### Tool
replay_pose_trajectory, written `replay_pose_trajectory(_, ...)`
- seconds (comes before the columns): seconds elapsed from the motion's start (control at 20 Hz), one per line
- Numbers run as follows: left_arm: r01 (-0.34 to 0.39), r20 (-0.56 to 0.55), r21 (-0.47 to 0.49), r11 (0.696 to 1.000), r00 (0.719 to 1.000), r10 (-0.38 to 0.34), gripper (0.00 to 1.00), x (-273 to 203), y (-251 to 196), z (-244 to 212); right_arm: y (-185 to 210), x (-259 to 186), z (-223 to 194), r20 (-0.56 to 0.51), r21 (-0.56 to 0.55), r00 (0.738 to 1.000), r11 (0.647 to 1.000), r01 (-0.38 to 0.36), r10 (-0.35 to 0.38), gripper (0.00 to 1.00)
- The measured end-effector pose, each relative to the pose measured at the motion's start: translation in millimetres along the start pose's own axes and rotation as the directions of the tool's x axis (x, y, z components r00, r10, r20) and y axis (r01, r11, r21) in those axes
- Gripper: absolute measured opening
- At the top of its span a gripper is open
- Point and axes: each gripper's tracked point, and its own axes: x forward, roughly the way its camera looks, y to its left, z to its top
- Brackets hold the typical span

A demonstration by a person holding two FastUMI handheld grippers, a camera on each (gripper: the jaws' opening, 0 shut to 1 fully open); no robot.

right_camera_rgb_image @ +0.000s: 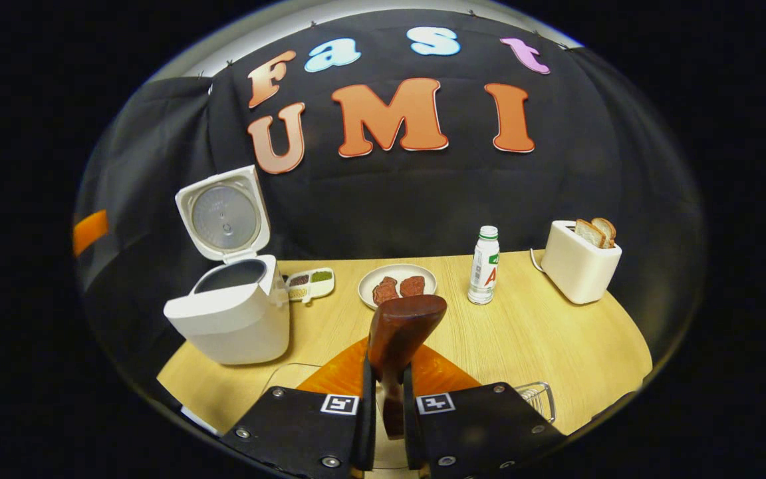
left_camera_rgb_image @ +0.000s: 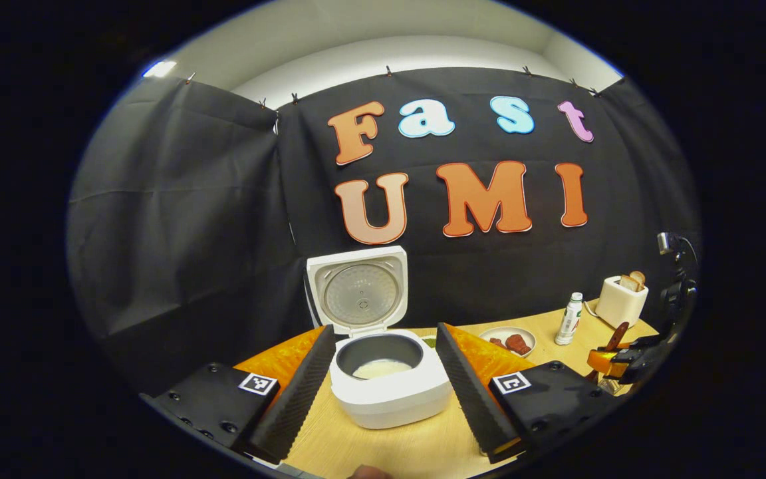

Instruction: Close the left gripper, press the button to open the rice cooker; take a wooden spoon from the chopstick holder with the right hand, scoop a spoonful of rice and pour it into the rice cooker, then put the wooden spoon back into the chopstick holder.

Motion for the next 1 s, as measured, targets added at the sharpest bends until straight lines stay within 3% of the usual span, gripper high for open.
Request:
replay_pose_trajectory(0.35,-0.002,-0.021,0.01,1.0,1.0,0.002,1.0,3,21,-10,-3,9,-40,0.003,-0.188,0.99,0.972,0.137,-0.139,0.17)
replay_pose_trajectory(0.6,0.032,-0.054,0.024,0.999,0.998,-0.031,1.0,10,23,-23,-4,2,-52,0.028,-0.22,0.979,0.954,0.204,-0.203,0.16)
replay_pose_trajectory(0.8,0.056,-0.071,0.022,0.998,0.996,-0.054,1.0,16,20,-30,0,-8,-65,0.014,-0.207,0.976,0.954,0.217,-0.219,0.16)
replay_pose_trajectory(1.0,0.074,-0.096,0.005,0.997,0.993,-0.073,1.0,20,18,-40,18,-16,-90,-0.032,-0.261,0.981,0.949,0.176,-0.19,0.13)
